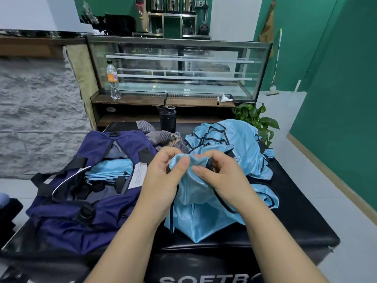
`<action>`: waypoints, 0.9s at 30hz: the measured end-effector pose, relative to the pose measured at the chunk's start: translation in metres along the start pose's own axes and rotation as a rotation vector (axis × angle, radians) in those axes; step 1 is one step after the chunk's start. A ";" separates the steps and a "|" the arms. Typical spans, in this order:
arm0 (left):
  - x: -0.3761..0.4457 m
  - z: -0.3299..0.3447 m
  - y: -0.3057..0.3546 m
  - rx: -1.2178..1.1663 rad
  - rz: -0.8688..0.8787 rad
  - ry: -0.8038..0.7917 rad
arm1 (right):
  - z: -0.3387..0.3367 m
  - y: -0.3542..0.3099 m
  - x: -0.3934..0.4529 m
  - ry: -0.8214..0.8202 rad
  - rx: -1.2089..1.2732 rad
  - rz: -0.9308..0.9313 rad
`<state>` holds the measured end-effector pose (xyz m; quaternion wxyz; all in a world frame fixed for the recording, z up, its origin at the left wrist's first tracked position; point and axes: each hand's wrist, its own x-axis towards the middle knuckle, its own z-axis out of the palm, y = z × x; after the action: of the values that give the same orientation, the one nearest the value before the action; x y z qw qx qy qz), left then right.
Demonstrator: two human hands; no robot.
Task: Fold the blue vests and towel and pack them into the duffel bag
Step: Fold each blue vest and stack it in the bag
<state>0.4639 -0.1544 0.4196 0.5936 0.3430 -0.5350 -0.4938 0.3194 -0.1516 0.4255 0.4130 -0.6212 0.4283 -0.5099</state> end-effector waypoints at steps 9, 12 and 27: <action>0.002 0.012 -0.030 0.458 0.095 -0.035 | -0.003 0.040 -0.001 -0.017 -0.272 0.062; 0.005 0.013 -0.038 0.576 0.102 -0.091 | -0.010 0.059 -0.004 -0.039 -0.342 0.100; 0.011 0.030 -0.056 0.565 0.018 -0.087 | -0.138 0.185 -0.034 0.316 -0.898 0.647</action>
<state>0.4213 -0.1769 0.3764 0.4554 0.4685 -0.6793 -0.3342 0.1589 -0.1842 0.2594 0.1750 -0.4892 0.8276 -0.2124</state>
